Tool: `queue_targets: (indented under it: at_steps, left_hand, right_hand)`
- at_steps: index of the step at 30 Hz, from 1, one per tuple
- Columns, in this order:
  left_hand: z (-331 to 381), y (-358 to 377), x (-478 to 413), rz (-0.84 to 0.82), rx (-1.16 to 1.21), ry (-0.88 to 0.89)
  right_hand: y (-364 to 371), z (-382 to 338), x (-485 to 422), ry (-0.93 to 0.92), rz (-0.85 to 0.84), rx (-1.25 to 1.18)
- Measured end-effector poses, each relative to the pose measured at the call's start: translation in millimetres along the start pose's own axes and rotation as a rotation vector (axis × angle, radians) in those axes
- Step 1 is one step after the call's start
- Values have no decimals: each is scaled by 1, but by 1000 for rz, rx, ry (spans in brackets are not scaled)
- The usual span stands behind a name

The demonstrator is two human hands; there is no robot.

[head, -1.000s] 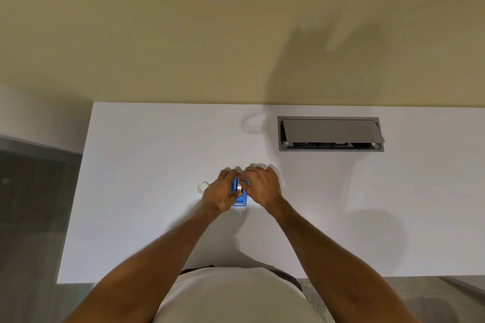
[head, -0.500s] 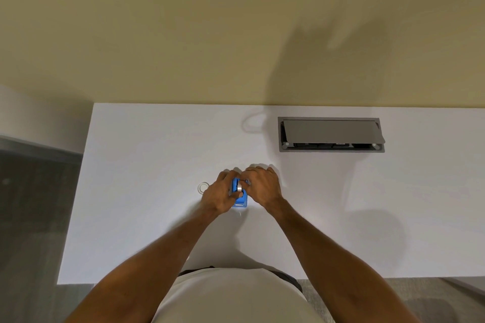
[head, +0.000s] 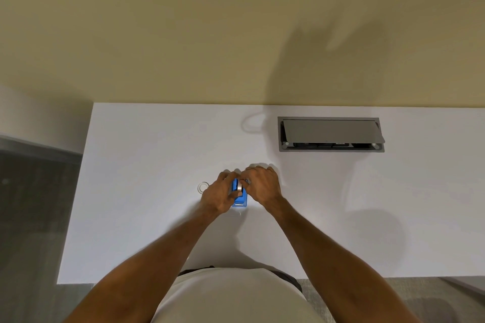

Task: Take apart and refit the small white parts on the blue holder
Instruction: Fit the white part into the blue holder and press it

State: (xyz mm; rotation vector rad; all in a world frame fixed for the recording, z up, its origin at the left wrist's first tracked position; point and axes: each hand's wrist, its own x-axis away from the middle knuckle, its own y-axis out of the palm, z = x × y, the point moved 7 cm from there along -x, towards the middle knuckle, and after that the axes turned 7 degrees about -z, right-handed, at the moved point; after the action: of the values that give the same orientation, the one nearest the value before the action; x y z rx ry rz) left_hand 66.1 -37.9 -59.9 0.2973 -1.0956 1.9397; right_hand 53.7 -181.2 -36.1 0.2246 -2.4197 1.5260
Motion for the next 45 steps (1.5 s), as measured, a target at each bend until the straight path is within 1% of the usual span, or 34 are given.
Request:
queue_targets:
  at_steps: [3, 10, 15, 21, 25, 28, 30, 34, 38, 45]
  left_hand:
    - [0, -3, 3, -6, -14, -14]
    - [0, 0, 1, 10, -10, -4]
    - [-1, 0, -1, -14, -14, -7]
    - [0, -2, 0, -27, -1, -10]
    - [1, 1, -3, -25, -31, -43]
    - [2, 1, -1, -5, 27, -62]
    - [3, 3, 1, -9, 35, -59]
    - [1, 4, 2, -34, -25, -51]
    - [3, 5, 1, -31, -53, -41]
    - [2, 5, 6, -2, -13, -32]
  right_hand:
    - [-3, 0, 3, -1, 23, 1]
    - [-3, 1, 6, 9, -5, 31]
    - [-7, -2, 3, 19, 3, 8]
    - [-5, 1, 3, 11, -21, -3]
    - [-4, -1, 2, 36, -50, -5]
    - [-5, -1, 1, 57, -52, -5]
    - [-4, -1, 2, 69, -50, -19]
    - [-4, -1, 3, 71, -36, -22]
    - [-2, 0, 1, 68, -56, -26]
    - [-3, 1, -1, 60, -58, -24]
